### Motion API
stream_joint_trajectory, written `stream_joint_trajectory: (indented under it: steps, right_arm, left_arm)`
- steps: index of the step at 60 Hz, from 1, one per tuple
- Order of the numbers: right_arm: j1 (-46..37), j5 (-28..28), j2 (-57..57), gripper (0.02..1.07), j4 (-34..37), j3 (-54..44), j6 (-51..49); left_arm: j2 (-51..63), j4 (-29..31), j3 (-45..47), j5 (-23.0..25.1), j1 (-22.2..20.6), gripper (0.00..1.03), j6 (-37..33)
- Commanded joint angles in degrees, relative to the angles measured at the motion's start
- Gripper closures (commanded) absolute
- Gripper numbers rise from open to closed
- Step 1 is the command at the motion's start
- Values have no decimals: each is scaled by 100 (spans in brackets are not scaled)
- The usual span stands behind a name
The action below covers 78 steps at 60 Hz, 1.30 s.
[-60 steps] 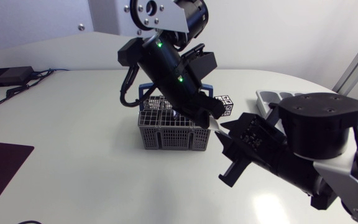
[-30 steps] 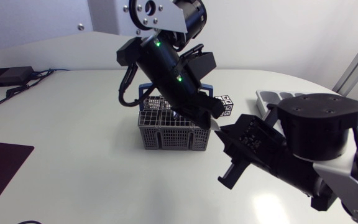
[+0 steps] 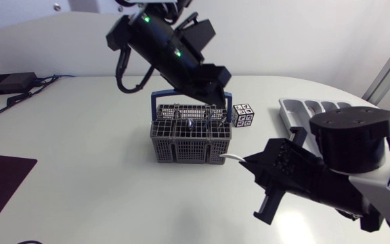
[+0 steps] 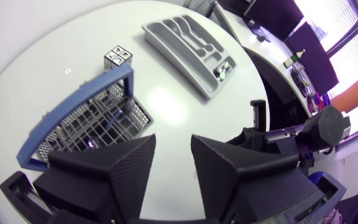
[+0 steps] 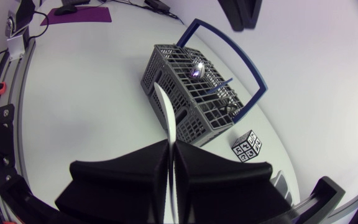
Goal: Transfer all utensils from the basket to the drawer tray.
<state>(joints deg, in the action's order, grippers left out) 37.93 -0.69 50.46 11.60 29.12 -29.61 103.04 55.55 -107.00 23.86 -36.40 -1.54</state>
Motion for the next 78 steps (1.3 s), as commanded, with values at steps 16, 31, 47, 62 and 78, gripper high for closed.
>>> stream_joint_trajectory:
  steps: [16,31,47,62,78]
  right_arm:
    - [-2211,-1583,-765,98,1064,-179,-1258]
    - [-4452,-2911,-493,98,1688,-179,-2893]
    - [-6439,-3614,957,98,1741,225,-4580]
    - [-7722,-3728,2706,98,1952,1271,-5996]
    - [-8416,-3456,4323,98,2180,2581,-6839]
  left_arm:
    - [-127,-457,373,-65,555,58,-39]
    - [-127,-985,1050,-364,828,58,-197]
    - [-153,-1415,1639,-619,872,58,-241]
    - [-188,-1697,1955,-848,872,58,-277]
    - [-267,-2048,2342,-927,845,58,-277]
